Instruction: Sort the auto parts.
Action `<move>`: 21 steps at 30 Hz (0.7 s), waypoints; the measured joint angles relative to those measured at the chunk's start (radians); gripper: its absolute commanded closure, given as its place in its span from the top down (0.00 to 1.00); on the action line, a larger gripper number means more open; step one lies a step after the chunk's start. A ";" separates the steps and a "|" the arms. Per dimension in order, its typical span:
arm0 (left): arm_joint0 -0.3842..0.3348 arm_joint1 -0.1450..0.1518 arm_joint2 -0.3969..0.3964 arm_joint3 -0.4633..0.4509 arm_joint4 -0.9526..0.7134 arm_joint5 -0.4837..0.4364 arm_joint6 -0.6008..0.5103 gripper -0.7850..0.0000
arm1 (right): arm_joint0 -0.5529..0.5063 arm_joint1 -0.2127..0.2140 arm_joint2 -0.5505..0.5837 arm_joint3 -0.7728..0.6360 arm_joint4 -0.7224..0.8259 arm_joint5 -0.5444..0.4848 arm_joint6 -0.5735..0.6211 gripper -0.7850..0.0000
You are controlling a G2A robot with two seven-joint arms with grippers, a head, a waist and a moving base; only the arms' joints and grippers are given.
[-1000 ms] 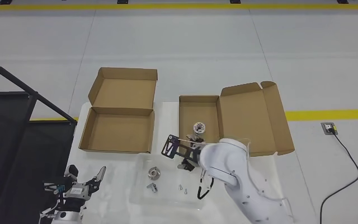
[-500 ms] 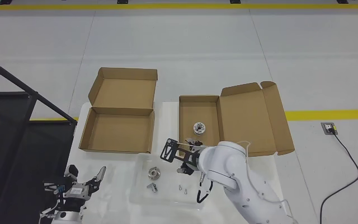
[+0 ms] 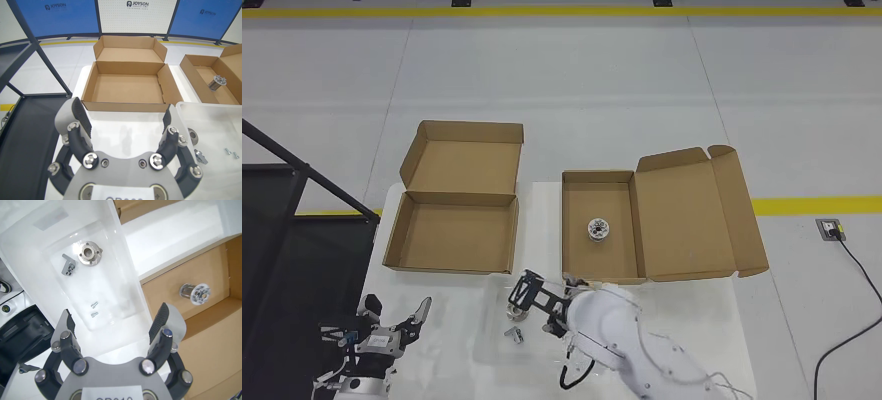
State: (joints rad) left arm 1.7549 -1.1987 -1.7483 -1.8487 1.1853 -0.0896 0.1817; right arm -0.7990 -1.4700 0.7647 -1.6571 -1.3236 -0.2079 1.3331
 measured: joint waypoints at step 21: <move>0.000 0.000 0.000 0.000 0.000 0.000 0.000 1.00 | -0.028 -0.049 -0.034 0.148 0.011 0.357 0.026 1.00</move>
State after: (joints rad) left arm 1.7549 -1.1987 -1.7483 -1.8487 1.1853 -0.0896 0.1817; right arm -0.8267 -1.5192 0.7303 -1.5087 -1.3126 0.1488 1.3591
